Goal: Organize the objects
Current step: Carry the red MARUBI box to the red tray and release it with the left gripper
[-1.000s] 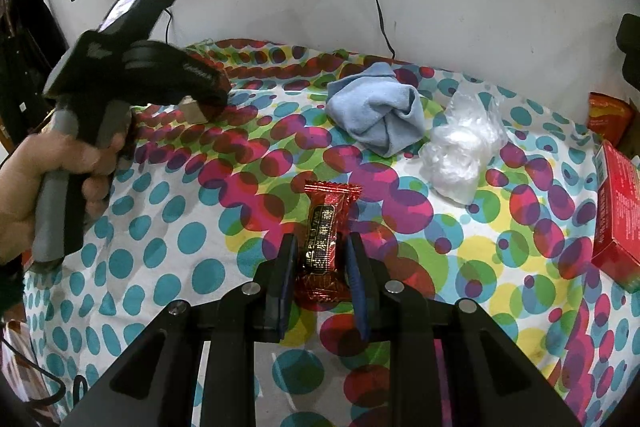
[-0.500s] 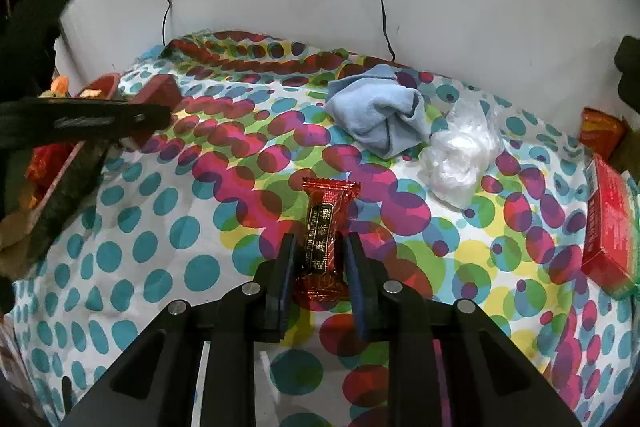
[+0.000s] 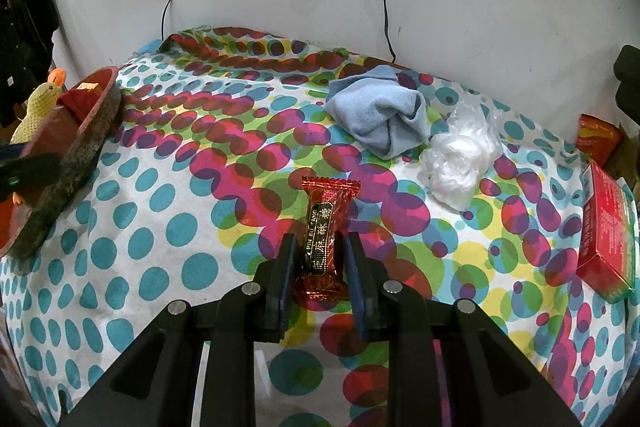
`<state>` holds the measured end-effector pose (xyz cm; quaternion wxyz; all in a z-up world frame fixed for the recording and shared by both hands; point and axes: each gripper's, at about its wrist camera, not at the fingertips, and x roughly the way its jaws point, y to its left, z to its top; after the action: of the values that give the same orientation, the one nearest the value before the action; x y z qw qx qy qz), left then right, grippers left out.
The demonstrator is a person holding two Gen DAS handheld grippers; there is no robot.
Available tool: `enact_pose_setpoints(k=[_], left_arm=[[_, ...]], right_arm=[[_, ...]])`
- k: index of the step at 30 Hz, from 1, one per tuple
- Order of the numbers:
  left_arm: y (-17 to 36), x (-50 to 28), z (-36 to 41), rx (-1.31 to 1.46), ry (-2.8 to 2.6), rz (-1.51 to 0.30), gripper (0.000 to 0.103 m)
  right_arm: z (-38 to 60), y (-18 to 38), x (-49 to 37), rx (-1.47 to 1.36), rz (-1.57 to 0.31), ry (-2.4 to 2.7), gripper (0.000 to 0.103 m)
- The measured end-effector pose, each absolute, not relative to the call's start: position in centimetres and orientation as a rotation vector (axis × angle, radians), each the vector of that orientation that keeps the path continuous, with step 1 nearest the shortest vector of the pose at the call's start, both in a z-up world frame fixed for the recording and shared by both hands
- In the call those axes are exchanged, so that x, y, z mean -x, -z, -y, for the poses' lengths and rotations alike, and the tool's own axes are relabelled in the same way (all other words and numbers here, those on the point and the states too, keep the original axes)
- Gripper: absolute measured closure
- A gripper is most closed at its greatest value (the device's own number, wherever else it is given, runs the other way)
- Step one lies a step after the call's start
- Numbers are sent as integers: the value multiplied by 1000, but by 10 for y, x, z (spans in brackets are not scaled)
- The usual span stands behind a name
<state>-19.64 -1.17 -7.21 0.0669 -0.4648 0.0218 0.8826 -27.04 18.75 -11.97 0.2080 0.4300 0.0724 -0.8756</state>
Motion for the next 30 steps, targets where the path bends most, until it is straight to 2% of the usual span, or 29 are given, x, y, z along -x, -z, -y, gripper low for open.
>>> enact_pose_setpoints(k=[19, 27, 30], left_arm=[[-1, 125, 126, 1361, -2862, -93, 73], [8, 126, 184, 1414, -2968, -83, 73], [18, 130, 201, 1446, -2956, -2, 73]], right_arm=[[-190, 121, 271, -1197, -229, 2447, 79], [-189, 122, 271, -1197, -232, 2448, 79], [-186, 122, 270, -1197, -231, 2449, 79]])
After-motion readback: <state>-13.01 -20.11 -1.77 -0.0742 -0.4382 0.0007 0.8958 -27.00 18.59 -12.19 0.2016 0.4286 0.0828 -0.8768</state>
